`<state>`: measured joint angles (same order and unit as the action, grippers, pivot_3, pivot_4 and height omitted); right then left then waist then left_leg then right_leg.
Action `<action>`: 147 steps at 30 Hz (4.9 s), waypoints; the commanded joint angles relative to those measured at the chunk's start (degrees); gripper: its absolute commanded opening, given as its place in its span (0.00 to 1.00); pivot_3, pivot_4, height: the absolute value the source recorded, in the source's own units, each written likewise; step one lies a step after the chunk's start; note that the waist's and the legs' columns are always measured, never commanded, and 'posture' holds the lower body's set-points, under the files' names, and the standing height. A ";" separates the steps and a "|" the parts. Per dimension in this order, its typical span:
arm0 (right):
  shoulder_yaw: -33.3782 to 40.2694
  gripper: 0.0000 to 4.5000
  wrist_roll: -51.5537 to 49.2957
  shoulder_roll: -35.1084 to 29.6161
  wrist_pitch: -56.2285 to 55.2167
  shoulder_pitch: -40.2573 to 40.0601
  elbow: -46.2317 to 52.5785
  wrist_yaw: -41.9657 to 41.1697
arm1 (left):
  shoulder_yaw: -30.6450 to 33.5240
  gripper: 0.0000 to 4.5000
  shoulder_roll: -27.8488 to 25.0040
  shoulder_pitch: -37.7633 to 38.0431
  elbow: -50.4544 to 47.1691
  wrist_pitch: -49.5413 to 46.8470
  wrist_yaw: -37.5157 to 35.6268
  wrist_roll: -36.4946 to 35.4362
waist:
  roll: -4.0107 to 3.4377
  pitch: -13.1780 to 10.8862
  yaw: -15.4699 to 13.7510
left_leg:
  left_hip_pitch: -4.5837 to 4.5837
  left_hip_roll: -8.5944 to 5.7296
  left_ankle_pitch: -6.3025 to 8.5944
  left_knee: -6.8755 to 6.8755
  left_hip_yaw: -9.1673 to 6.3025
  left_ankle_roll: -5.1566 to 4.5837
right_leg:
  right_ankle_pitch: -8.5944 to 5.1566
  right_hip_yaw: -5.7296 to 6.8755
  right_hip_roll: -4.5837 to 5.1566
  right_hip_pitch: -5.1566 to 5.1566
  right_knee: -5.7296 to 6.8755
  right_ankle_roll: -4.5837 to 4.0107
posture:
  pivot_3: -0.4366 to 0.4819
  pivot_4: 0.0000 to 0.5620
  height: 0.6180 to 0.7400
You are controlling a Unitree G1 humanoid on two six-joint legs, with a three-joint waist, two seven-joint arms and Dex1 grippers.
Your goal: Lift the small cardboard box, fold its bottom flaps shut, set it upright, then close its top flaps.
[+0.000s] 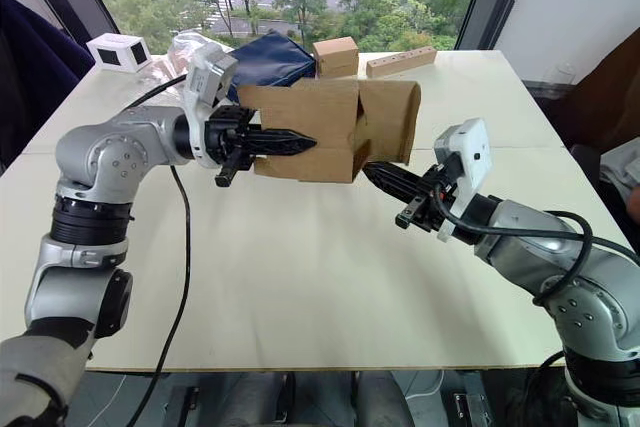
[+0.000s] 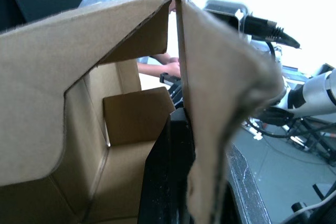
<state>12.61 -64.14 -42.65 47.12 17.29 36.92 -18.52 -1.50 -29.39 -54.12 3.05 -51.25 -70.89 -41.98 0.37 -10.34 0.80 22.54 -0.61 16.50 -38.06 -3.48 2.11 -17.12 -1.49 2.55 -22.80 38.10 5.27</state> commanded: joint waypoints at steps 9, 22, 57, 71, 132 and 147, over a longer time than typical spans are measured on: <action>0.41 0.00 -3.12 -0.58 0.68 2.54 2.01 -0.35 | 0.73 0.00 -0.35 -0.60 -1.43 0.18 0.27 -0.69 | 0.00 0.00 -0.08 | 0.00 -0.01 0.00 0.00 0.00 0.00 | 0.00 0.00 0.01 0.00 0.00 0.00 | 0.48 0.27 1.00; 17.50 0.00 -2.74 -6.43 -3.38 -5.47 -16.66 -10.21 | 2.45 0.00 -2.48 -1.45 -0.18 -1.31 -0.18 -2.33 | 0.02 -0.01 0.23 | -0.06 0.01 0.01 0.00 0.04 -0.02 | 0.00 -0.02 -0.04 0.06 0.00 0.00 | 0.48 0.27 1.00; 4.17 0.00 -9.22 11.46 -3.68 4.18 -10.39 -8.07 | 1.96 0.00 -1.36 -3.11 3.14 -1.83 -0.19 -3.21 | -0.02 -0.01 0.00 | 0.00 -0.02 0.00 0.00 0.02 0.00 | 0.00 0.00 0.02 -0.01 0.02 0.00 | 0.48 0.27 1.00; 6.05 0.61 -16.34 18.49 -5.27 2.98 -17.80 -9.16 | 2.20 0.00 -1.00 -2.70 2.98 -2.57 -0.04 -3.72 | -0.03 -0.01 0.12 | -0.01 0.00 0.00 0.00 0.02 0.00 | 0.00 0.00 0.00 -0.02 0.03 0.00 | 0.48 0.27 1.00; -0.66 0.36 -14.45 30.48 -10.79 3.31 -14.73 -3.21 | 3.96 0.00 1.78 -2.06 2.84 -2.25 2.95 -4.69 | -0.04 -0.01 0.20 | -0.01 0.00 0.00 0.00 0.02 0.01 | 0.00 0.00 -0.01 -0.05 0.05 0.00 | 0.48 0.27 1.00; -5.61 0.36 -17.25 35.14 -10.56 0.84 -10.49 0.09 | 3.81 0.00 2.10 -1.50 3.20 -1.50 3.09 -4.33 | -0.05 0.00 0.30 | -0.01 0.00 0.00 0.02 0.01 0.01 | 0.00 -0.01 0.00 -0.07 0.06 0.00 | 0.48 0.27 1.00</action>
<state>9.34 -80.25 -7.82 35.62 17.67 23.09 -18.21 1.27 -27.14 -54.62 7.74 -53.22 -67.75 -45.60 0.32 -10.34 1.10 22.53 -0.61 16.50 -38.05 -3.46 2.12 -17.12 -1.50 2.55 -22.88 38.16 5.27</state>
